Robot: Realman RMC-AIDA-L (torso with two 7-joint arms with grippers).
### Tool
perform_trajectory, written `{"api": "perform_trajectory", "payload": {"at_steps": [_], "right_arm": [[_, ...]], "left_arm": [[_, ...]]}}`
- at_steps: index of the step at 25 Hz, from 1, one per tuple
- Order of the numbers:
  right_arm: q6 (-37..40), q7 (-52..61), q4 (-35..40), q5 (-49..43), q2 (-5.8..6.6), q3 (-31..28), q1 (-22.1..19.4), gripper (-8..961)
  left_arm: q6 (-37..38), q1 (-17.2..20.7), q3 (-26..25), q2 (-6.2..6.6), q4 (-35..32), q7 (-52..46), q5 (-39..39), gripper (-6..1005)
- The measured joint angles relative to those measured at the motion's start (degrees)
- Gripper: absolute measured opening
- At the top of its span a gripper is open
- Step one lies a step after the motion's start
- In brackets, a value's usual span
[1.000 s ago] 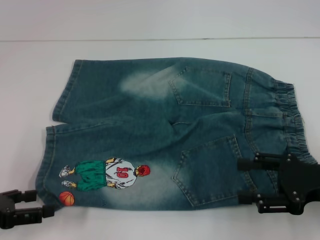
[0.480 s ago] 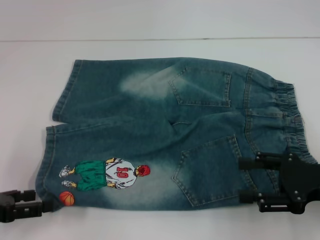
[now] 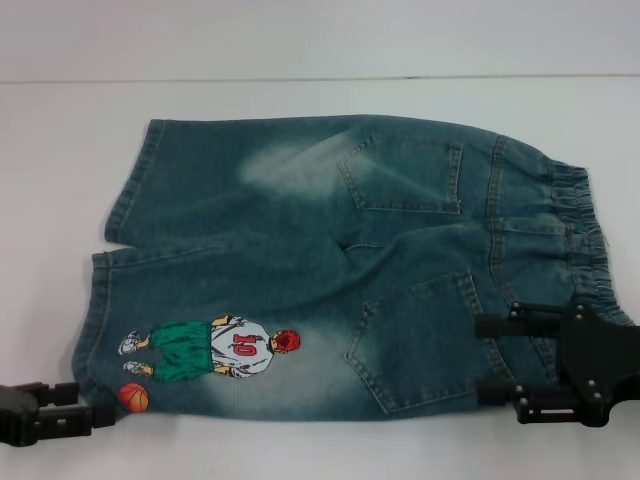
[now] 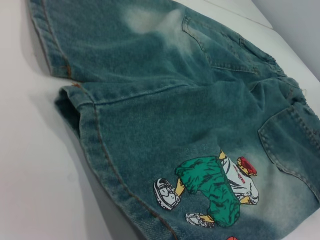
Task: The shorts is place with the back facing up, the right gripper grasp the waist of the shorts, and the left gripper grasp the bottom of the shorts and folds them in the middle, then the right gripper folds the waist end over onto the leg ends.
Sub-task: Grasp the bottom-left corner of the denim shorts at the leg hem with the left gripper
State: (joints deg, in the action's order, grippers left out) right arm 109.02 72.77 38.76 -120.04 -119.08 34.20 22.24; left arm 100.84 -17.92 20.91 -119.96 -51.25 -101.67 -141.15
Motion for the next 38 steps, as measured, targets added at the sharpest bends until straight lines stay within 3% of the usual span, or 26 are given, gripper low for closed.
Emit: {"api": "perform_trajectory", "payload": {"at_steps": [27, 38], "right_arm": [[-0.03, 0.0, 0.0, -0.04, -0.18, 0.03, -0.14, 749], [-0.12, -0.03, 0.0, -0.02, -0.18, 0.06, -0.15, 737]], "left_arm": [[-0.22, -0.78, -0.27, 0.4, -0.3, -1.39, -3.19, 874], [-0.48, -2.02, 0.12, 0.0, 0.04, -1.43, -3.37, 863]]}}
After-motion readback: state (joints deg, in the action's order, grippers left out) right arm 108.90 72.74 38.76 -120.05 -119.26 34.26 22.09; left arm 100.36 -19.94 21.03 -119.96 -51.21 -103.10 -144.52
